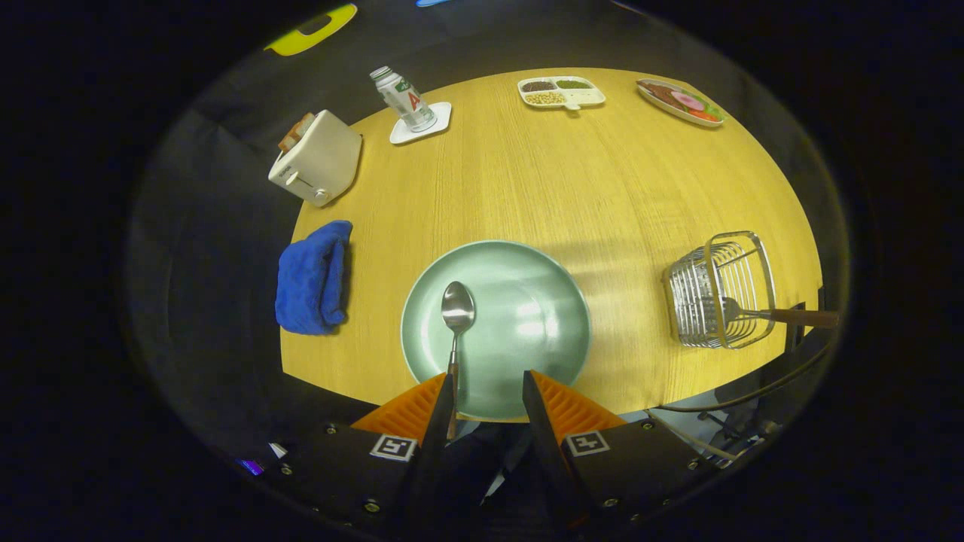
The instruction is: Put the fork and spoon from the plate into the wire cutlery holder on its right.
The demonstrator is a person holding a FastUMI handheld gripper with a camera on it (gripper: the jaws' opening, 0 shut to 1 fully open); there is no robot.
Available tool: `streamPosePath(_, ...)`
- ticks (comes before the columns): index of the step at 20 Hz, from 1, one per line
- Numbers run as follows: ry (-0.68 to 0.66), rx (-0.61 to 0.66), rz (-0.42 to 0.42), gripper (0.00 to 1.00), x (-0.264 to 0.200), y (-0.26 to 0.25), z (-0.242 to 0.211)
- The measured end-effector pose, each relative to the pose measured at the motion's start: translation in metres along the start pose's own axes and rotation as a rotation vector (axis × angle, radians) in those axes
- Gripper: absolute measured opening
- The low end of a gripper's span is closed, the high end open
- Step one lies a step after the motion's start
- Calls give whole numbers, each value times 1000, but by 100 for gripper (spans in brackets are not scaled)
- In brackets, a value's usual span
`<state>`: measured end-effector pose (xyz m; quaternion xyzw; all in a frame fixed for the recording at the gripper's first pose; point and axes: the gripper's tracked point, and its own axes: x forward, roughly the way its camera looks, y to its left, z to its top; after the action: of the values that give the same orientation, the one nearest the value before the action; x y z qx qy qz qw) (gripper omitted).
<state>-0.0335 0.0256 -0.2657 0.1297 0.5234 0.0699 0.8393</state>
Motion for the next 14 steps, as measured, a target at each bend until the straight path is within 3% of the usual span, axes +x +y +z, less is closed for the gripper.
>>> streamPosePath(7,129,8,25,57,43,28,-20)
streamPosePath(12,182,-19,-10,57,68,30,-33)
streamPosePath(13,196,-3,2,55,73,34,-36)
streamPosePath(14,213,12,18,47,75,38,-39)
